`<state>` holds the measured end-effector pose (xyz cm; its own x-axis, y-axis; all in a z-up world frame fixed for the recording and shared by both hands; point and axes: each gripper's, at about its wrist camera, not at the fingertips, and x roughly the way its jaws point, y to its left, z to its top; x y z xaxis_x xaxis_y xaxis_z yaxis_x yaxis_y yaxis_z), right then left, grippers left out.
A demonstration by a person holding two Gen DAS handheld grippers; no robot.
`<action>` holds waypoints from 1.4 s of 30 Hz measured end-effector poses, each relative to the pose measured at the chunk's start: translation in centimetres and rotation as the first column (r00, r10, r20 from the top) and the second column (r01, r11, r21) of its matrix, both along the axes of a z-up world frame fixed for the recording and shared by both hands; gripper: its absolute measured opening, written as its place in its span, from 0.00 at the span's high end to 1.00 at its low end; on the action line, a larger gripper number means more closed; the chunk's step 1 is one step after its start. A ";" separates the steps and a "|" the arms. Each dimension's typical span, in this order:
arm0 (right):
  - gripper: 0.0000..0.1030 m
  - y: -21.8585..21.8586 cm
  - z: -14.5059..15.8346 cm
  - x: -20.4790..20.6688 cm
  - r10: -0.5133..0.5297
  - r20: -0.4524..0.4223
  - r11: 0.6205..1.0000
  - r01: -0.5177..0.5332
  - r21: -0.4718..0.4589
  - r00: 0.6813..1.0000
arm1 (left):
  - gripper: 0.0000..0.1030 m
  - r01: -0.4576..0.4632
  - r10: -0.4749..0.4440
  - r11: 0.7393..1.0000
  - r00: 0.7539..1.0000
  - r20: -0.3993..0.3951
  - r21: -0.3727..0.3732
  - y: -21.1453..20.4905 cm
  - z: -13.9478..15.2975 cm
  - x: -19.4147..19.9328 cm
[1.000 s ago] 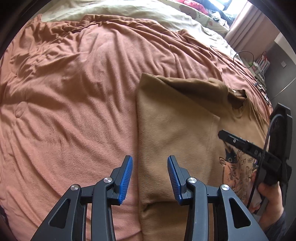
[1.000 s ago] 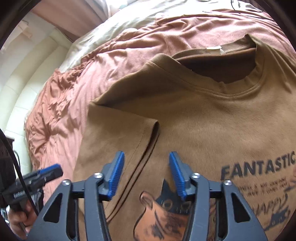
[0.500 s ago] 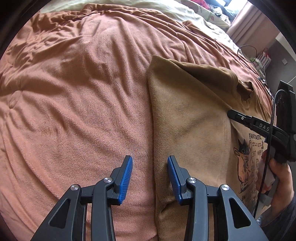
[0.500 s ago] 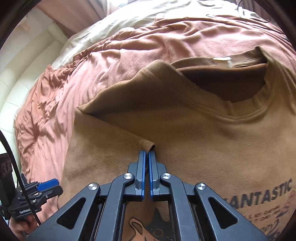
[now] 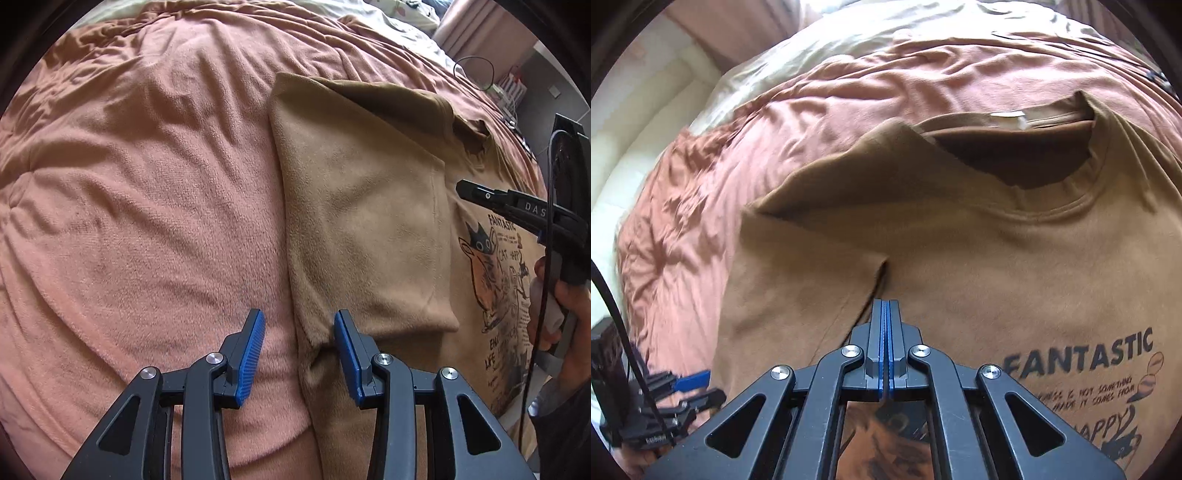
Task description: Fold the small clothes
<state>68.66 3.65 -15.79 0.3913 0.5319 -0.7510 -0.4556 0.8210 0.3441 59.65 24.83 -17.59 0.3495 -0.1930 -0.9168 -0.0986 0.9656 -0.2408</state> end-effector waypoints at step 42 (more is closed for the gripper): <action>0.12 -7.2 10.6 -19.7 0.228 0.144 0.955 -0.192 -0.226 0.963 | 0.02 -0.216 0.207 0.975 0.965 0.159 0.041 -2.8 13.8 -13.4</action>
